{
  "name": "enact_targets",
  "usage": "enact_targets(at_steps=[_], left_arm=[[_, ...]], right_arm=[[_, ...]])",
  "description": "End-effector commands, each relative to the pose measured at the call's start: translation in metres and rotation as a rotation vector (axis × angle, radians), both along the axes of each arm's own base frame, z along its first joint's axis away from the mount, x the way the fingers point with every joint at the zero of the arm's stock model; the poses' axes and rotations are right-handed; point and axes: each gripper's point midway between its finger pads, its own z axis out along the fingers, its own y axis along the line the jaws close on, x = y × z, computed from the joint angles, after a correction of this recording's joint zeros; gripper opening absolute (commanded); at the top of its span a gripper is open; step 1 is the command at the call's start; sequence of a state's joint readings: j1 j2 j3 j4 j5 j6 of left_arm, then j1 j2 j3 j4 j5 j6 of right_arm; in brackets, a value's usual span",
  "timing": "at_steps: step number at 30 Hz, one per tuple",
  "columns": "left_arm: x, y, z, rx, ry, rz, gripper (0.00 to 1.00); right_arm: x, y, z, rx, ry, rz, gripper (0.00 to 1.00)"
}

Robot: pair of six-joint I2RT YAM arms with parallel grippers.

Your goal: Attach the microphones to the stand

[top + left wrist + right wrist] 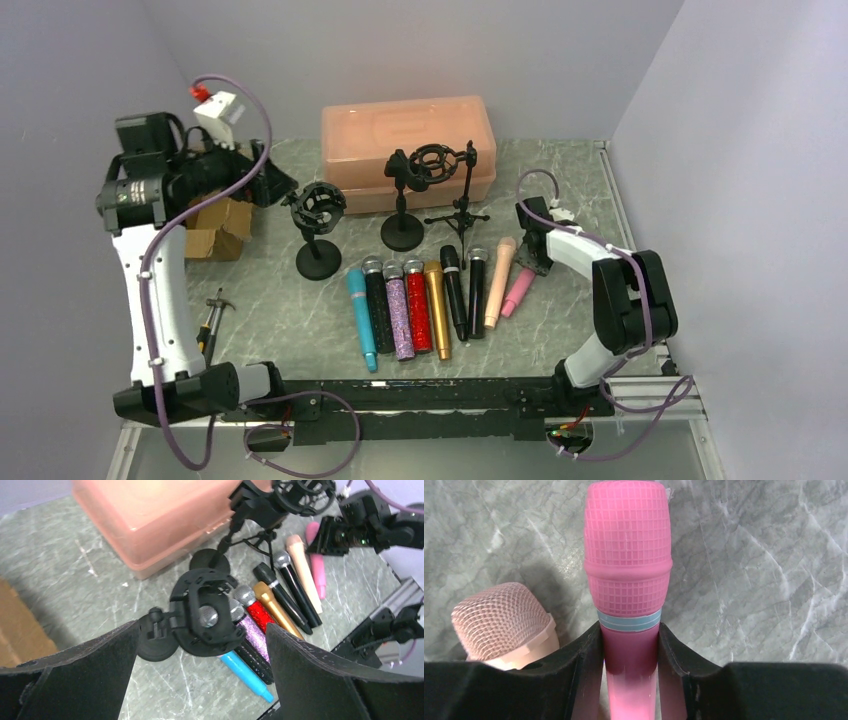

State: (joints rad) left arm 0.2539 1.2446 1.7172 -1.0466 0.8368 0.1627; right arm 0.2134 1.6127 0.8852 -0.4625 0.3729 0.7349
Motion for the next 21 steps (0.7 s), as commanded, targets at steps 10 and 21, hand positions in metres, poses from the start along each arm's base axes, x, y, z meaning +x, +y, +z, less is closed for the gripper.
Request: enact_targets(at_steps=[10, 21], left_arm=[[-0.012, -0.084, 0.020, 0.083, -0.015, -0.236, 0.99], [-0.042, -0.128, 0.023, -0.066, -0.053, -0.422, 0.99]], right_arm=[[0.013, 0.032, 0.188, 0.081, -0.443, 0.106, 0.00], [-0.009, 0.180, 0.378, 0.198, -0.848, 0.502, 0.00]])
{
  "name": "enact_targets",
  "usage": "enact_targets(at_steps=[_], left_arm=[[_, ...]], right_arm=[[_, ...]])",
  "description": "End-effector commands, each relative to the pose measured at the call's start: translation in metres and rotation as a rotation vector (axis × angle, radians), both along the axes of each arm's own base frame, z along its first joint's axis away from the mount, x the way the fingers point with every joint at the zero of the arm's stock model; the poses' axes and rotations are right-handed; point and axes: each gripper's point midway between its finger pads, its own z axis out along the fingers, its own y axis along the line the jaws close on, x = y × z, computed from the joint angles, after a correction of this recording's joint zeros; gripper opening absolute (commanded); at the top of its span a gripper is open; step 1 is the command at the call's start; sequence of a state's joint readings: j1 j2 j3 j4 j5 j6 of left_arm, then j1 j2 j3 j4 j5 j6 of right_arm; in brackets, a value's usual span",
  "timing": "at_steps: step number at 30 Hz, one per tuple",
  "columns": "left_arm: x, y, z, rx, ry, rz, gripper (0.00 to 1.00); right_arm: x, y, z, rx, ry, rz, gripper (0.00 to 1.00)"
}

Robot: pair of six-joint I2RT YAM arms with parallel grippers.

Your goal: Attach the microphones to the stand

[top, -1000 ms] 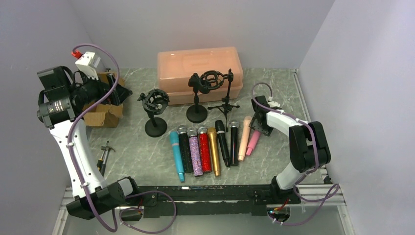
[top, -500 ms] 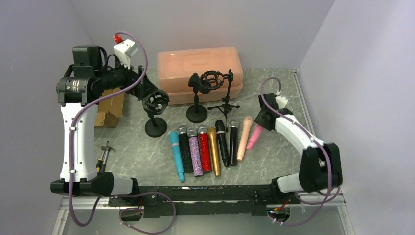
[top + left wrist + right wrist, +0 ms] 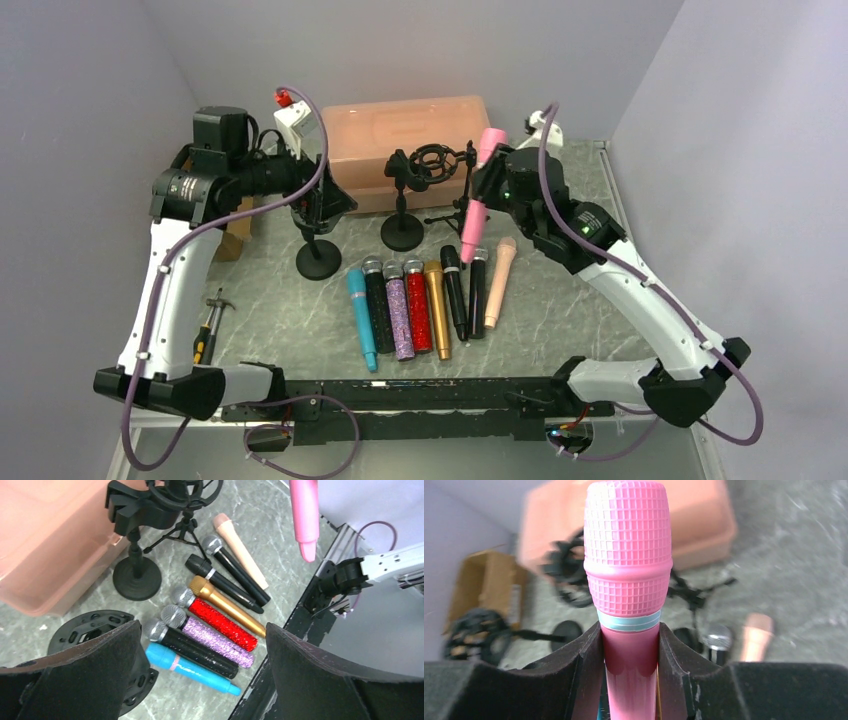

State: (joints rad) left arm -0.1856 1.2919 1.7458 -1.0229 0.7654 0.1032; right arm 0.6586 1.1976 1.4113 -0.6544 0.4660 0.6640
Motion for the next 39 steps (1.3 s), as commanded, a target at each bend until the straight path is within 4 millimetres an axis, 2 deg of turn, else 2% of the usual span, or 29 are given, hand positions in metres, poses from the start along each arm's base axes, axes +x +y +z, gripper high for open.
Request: enact_targets(at_steps=[1, 5, 8, 15, 22, 26, 30, 32, 34, 37, 38, 39], left_arm=[[-0.017, -0.013, 0.026, -0.087, -0.082, -0.071, 0.99], [-0.028, -0.014, 0.027, -0.099, -0.093, -0.103, 0.99], [-0.038, -0.016, 0.031, -0.119, -0.109, -0.129, 0.99], [-0.061, -0.019, 0.039, -0.156, -0.165, -0.196, 0.99], [-0.061, -0.022, 0.033, -0.179, -0.136, -0.216, 0.99], [-0.057, -0.021, 0.032, -0.173, -0.156, -0.201, 0.99], [-0.052, -0.017, 0.034, -0.149, -0.222, -0.169, 0.98], [-0.050, -0.014, 0.033, -0.136, -0.238, -0.152, 0.81], [-0.046, -0.010, 0.031, -0.112, -0.250, -0.123, 0.56], [-0.039, -0.004, 0.028, -0.074, -0.278, -0.077, 0.18], [-0.036, -0.001, 0.027, -0.061, -0.284, -0.061, 0.05], [-0.035, 0.000, 0.026, -0.053, -0.291, -0.053, 0.00]], right_arm=[[-0.013, 0.060, 0.070, 0.002, -0.186, 0.134, 0.00], [-0.032, 0.121, 0.122, 0.017, -0.351, 0.273, 0.00], [-0.039, 0.150, 0.146, 0.039, -0.429, 0.321, 0.00], [-0.046, 0.189, 0.167, 0.112, -0.502, 0.393, 0.00], [-0.059, 0.226, 0.191, 0.221, -0.613, 0.466, 0.00], [-0.069, 0.249, 0.196, 0.257, -0.645, 0.517, 0.00], [-0.075, 0.260, 0.196, 0.286, -0.652, 0.556, 0.00], [-0.075, 0.262, 0.190, 0.274, -0.640, 0.563, 0.00], [-0.077, 0.262, 0.185, 0.265, -0.626, 0.584, 0.00], [-0.077, 0.264, 0.181, 0.263, -0.592, 0.676, 0.15], [-0.077, 0.266, 0.177, 0.252, -0.565, 0.725, 0.24], [-0.078, 0.271, 0.170, 0.245, -0.529, 0.786, 0.31]])
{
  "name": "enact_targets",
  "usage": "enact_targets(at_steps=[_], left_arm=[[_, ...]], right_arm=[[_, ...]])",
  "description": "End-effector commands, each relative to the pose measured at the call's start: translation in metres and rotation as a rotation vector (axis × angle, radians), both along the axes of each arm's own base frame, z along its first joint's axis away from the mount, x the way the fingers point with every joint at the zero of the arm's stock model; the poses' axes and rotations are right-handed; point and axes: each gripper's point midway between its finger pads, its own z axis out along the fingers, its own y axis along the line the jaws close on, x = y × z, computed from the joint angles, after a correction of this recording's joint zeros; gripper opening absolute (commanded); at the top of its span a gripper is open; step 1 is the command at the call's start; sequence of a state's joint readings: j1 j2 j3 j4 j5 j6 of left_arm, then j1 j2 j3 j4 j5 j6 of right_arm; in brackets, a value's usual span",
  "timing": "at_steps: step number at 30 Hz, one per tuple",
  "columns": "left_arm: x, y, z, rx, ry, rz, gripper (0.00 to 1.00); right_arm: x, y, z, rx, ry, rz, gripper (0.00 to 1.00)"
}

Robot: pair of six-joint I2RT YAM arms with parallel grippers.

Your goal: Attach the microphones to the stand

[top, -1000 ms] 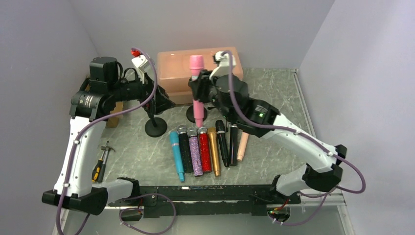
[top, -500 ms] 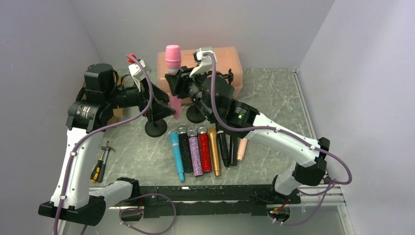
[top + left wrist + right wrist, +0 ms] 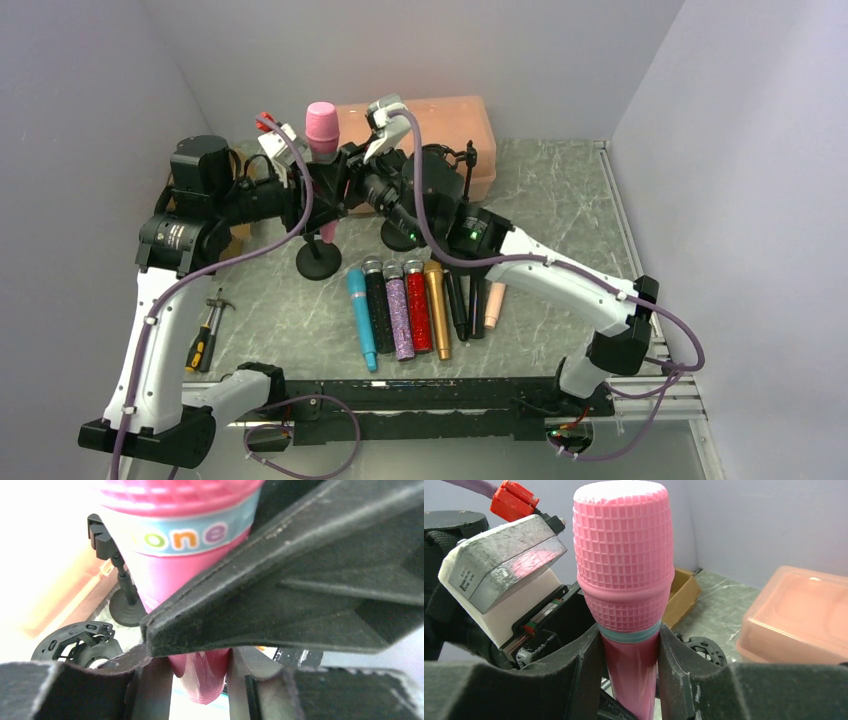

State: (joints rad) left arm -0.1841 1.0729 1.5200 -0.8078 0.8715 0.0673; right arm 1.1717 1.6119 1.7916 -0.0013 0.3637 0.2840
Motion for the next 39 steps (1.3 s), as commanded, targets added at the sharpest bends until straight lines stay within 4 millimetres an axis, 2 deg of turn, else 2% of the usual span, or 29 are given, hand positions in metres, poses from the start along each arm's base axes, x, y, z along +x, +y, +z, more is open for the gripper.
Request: enact_targets(at_steps=[1, 2, 4, 8, 10, 13, 14, 15, 16, 17, 18, 22, 28, 33, 36, 39], left_arm=[[0.006, 0.007, 0.010, 0.046, -0.131, 0.039, 0.00], [0.005, 0.007, 0.009, 0.050, -0.136, 0.035, 0.00], [0.004, 0.007, 0.009, 0.053, -0.140, 0.026, 0.00], [0.002, 0.005, 0.007, 0.052, -0.145, 0.004, 0.00], [0.000, 0.004, 0.008, 0.053, -0.148, -0.005, 0.00], [-0.003, 0.005, 0.011, 0.061, -0.162, -0.012, 0.00], [-0.004, 0.006, 0.012, 0.067, -0.167, -0.011, 0.09], [-0.004, 0.008, 0.013, 0.075, -0.165, 0.001, 0.47], [-0.002, 0.010, 0.013, 0.084, -0.168, 0.017, 0.63], [-0.002, 0.012, 0.015, 0.102, -0.184, 0.021, 0.89], [-0.005, 0.014, 0.013, 0.130, -0.186, 0.012, 0.98], [0.013, 0.035, 0.010, 0.200, -0.168, 0.078, 0.99], [0.053, 0.096, -0.002, 0.186, -0.110, 0.205, 0.99], [0.073, 0.142, -0.034, 0.215, -0.048, 0.288, 0.99], [0.077, 0.160, -0.053, 0.215, -0.018, 0.314, 0.99], [0.077, 0.171, -0.076, 0.229, 0.014, 0.318, 0.94]], right_arm=[[-0.004, -0.001, 0.019, 0.006, 0.053, 0.191, 0.37], [-0.003, 0.001, 0.013, -0.021, 0.076, 0.232, 0.43], [-0.001, 0.003, 0.003, -0.064, 0.113, 0.275, 0.48], [-0.005, 0.009, -0.006, -0.099, 0.110, 0.324, 0.49], [-0.004, 0.012, -0.008, -0.111, 0.112, 0.329, 0.41], [0.003, 0.015, -0.013, -0.135, 0.108, 0.316, 0.21], [0.005, 0.015, -0.012, -0.138, 0.097, 0.309, 0.15], [0.007, 0.014, -0.009, -0.139, 0.083, 0.298, 0.08], [0.011, 0.013, -0.008, -0.148, 0.066, 0.281, 0.05], [0.016, 0.011, -0.006, -0.157, 0.049, 0.257, 0.01], [0.020, 0.009, -0.003, -0.165, 0.029, 0.235, 0.00], [0.035, 0.002, 0.006, -0.183, -0.043, 0.149, 0.00], [0.050, 0.006, 0.005, -0.195, -0.093, 0.090, 0.00], [0.065, 0.012, -0.005, -0.198, -0.113, 0.039, 0.00], [0.070, 0.018, -0.010, -0.196, -0.116, 0.030, 0.00], [0.072, 0.024, -0.013, -0.182, -0.116, 0.031, 0.00]])
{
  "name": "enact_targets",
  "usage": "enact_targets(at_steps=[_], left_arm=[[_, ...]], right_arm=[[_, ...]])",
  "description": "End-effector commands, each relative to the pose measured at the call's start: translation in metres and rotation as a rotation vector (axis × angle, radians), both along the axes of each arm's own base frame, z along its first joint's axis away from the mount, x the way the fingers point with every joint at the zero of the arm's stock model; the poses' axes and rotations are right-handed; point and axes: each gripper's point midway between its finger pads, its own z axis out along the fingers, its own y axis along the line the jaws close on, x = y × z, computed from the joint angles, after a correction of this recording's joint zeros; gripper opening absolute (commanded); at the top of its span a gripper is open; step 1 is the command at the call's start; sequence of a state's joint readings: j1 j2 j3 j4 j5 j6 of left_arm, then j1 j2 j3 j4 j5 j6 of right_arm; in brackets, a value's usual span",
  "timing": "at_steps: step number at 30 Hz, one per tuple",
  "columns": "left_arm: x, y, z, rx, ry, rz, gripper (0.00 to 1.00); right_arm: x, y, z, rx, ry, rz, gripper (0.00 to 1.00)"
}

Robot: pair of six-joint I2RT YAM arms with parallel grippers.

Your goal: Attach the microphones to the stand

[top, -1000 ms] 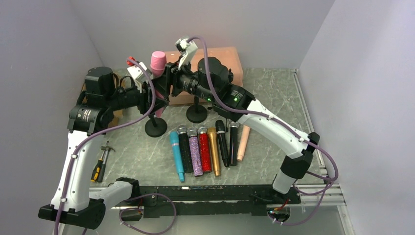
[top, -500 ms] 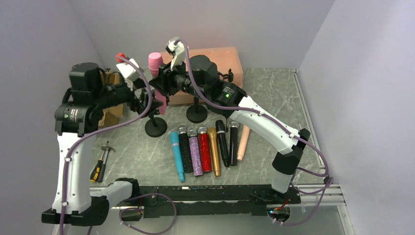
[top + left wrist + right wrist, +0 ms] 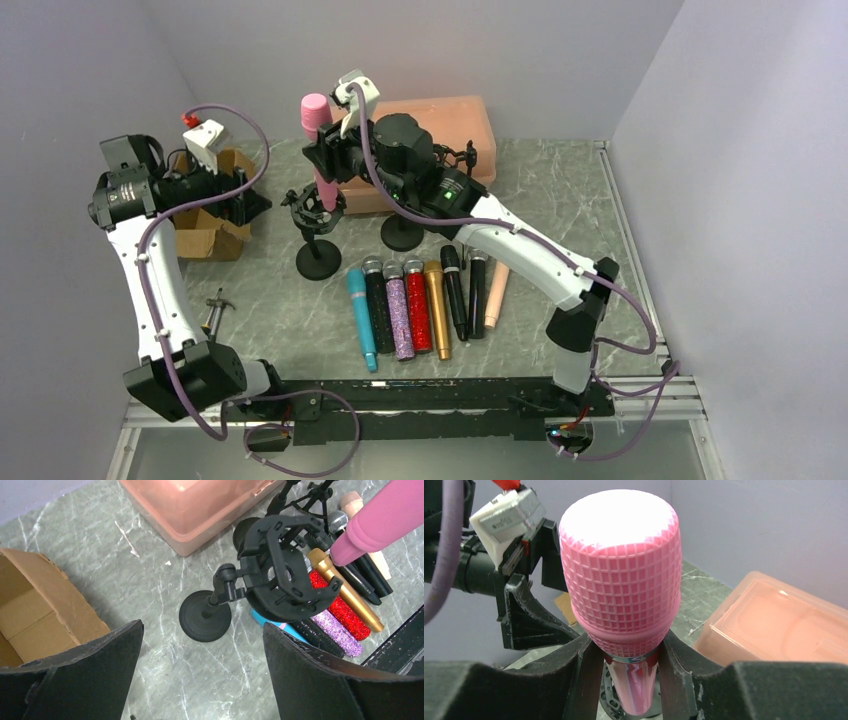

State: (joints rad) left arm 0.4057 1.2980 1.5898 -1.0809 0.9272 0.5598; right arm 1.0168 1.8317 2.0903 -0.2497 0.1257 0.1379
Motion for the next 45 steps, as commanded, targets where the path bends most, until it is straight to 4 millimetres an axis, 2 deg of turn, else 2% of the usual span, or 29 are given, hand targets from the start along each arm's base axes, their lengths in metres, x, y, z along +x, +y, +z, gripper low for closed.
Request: enact_targets(at_steps=[1, 5, 12, 20, 25, 35, 40, 45], left_arm=[[-0.008, 0.003, -0.016, 0.013, -0.026, -0.064, 0.92], [-0.011, 0.005, -0.052, -0.004, 0.040, -0.086, 0.89], [-0.010, -0.002, -0.088, -0.069, 0.041, -0.105, 0.89], [0.005, -0.009, -0.097, -0.176, -0.025, -0.105, 0.91], [0.016, -0.007, -0.098, -0.168, -0.071, -0.080, 0.90], [0.031, -0.027, -0.103, -0.130, -0.112, -0.078, 0.89], [0.039, -0.028, -0.110, -0.130, -0.120, -0.065, 0.85], [0.046, -0.030, -0.116, -0.157, -0.130, -0.074, 0.74]], right_arm=[[0.010, 0.006, 0.018, 0.079, -0.063, -0.028, 0.00], [0.013, 0.013, 0.009, 0.081, -0.057, -0.026, 0.00], [0.024, 0.023, -0.013, 0.065, -0.046, -0.046, 0.00], [0.030, 0.027, -0.032, 0.053, -0.034, -0.065, 0.00], [0.030, 0.026, -0.047, 0.028, -0.014, -0.064, 0.00], [0.029, 0.028, -0.063, 0.018, 0.004, -0.056, 0.00], [0.026, 0.029, -0.071, 0.019, 0.028, -0.044, 0.00], [0.025, 0.033, -0.075, 0.023, 0.051, -0.034, 0.00]])
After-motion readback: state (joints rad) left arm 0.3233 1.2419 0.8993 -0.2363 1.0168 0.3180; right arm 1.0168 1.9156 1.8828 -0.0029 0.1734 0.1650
